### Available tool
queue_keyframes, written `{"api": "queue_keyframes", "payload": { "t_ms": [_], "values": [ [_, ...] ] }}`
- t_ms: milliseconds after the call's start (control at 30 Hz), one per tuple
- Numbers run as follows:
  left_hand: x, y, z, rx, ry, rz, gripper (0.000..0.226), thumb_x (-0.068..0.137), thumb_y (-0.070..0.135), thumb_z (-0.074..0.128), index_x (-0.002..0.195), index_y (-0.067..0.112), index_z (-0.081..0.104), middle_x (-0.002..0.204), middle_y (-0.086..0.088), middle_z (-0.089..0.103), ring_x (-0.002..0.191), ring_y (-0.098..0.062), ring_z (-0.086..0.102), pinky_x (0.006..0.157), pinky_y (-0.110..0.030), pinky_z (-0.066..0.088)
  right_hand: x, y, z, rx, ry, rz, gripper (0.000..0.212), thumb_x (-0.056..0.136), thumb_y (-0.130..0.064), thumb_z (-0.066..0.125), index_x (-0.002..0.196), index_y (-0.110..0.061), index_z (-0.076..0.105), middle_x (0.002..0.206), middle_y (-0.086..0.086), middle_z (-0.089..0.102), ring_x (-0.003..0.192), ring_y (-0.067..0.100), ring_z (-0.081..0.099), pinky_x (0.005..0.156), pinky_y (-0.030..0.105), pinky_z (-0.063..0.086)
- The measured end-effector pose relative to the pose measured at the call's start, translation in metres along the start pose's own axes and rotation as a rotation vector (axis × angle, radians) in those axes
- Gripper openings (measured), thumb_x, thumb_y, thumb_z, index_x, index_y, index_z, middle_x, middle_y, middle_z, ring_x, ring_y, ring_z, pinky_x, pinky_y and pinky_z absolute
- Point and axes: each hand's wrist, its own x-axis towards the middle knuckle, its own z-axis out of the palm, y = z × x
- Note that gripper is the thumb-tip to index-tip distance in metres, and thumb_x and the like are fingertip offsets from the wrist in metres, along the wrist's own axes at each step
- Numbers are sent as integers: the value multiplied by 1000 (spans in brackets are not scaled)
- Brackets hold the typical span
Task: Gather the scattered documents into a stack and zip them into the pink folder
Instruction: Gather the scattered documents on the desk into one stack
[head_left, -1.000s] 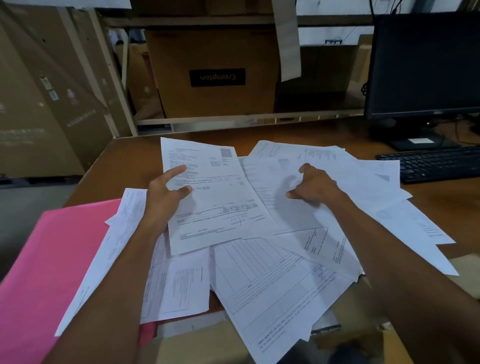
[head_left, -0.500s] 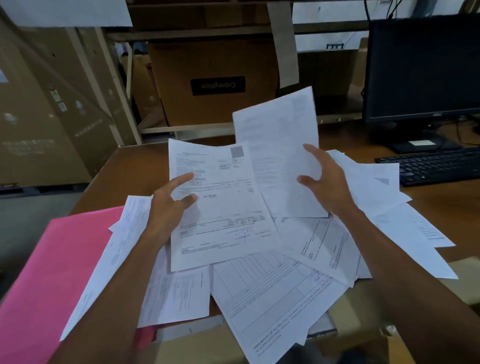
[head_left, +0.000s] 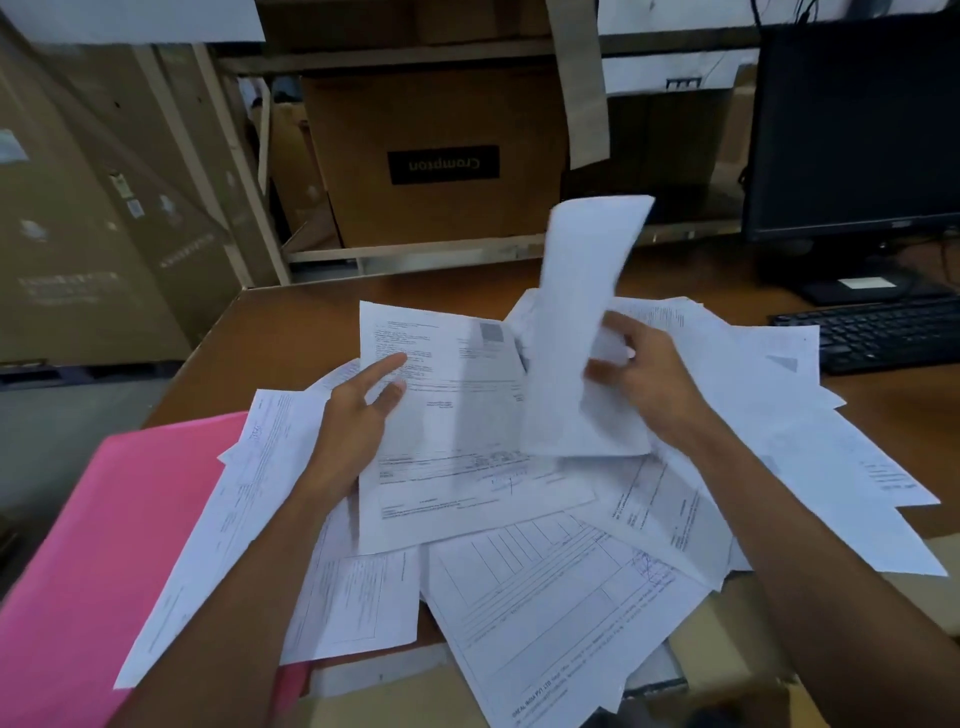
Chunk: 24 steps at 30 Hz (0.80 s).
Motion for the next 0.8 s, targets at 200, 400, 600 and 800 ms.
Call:
{"api": "queue_keyframes", "payload": {
  "t_ms": [200, 400, 600, 800],
  "values": [
    [-16, 18, 7, -198, 10, -74, 31, 102, 56, 41, 108, 43, 69, 106, 22, 71, 100, -12, 67, 82, -28, 51, -11, -7, 33, -359, -148, 13, 63, 88, -19, 78, 144, -35, 54, 149, -9, 51, 123, 8, 51, 82, 3, 40],
    [-13, 7, -1, -26, -56, -16, 75, 91, 46, 69, 154, 42, 28, 146, 14, 51, 125, -16, 57, 101, -41, 52, -19, -15, 51, -438, -209, 51, 62, 93, -22, 72, 148, -37, 47, 156, -5, 43, 134, 21, 48, 95, 23, 42],
    [-9, -5, -16, 95, -41, 91, 88, 80, 53, 74, 150, 53, 21, 143, 37, 40, 128, -6, 50, 99, -29, 46, -16, -17, 64, -473, -304, 7, 61, 94, -22, 71, 148, -36, 47, 158, -7, 41, 134, 18, 48, 99, 27, 43],
    [-4, -15, -14, 99, -11, 32, 65, 98, 15, 64, 149, 47, 38, 156, 17, 34, 131, -7, 38, 103, -27, 37, 10, -2, 31, -648, -232, -14, 48, 99, -47, 58, 144, -34, 50, 151, -7, 50, 128, 20, 54, 106, 41, 43]
  ]
}}
